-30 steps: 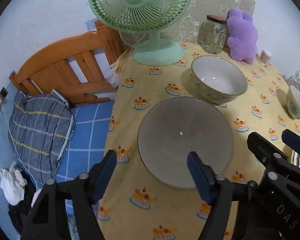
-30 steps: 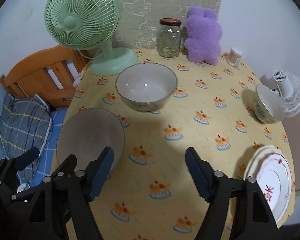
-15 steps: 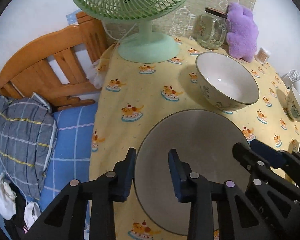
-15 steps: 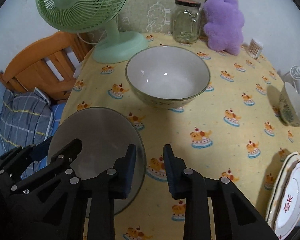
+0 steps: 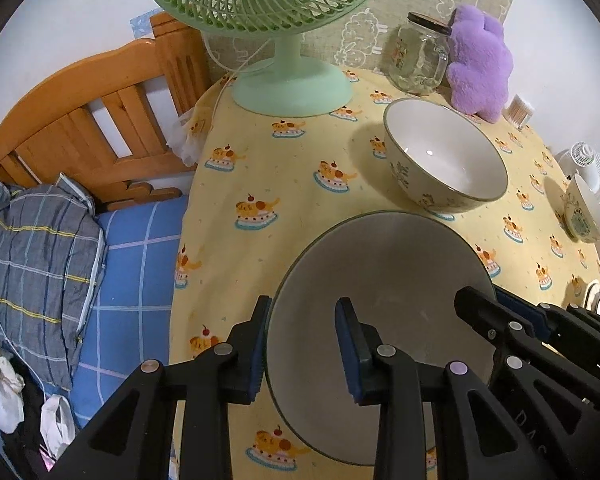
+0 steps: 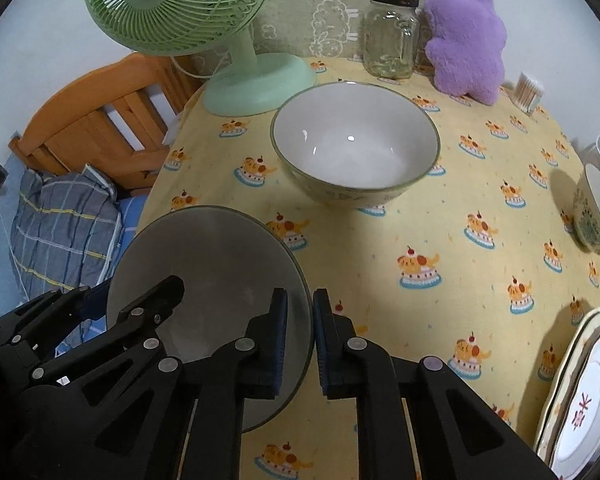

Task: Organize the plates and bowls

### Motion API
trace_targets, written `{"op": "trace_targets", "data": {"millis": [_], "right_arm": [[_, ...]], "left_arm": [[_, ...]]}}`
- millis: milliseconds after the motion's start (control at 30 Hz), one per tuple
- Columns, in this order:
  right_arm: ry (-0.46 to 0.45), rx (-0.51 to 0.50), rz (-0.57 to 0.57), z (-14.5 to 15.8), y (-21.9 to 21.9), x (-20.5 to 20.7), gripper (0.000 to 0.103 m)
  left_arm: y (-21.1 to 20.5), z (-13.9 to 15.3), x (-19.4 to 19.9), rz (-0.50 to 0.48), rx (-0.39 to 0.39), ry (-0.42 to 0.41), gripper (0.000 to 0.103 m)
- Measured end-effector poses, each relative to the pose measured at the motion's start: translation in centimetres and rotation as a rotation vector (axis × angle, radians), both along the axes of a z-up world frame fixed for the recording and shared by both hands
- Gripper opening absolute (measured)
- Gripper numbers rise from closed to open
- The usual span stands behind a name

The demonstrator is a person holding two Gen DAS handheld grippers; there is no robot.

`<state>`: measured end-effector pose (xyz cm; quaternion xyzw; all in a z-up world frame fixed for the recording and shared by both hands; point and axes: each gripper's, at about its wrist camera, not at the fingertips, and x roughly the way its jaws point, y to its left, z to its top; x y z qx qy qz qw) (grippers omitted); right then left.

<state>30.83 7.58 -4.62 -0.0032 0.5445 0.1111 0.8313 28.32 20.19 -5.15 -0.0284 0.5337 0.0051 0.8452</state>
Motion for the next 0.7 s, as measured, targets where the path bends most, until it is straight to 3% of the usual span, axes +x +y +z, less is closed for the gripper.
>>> {"op": "trace_targets", "data": {"millis": [700], "right_arm": [[0.031,-0.013,-0.140,1.6,-7.4,-7.4,0.016]], "left_arm": [[-7.3,1.1,-6.5,-0.127,-0.038,0.041,0.031]]}}
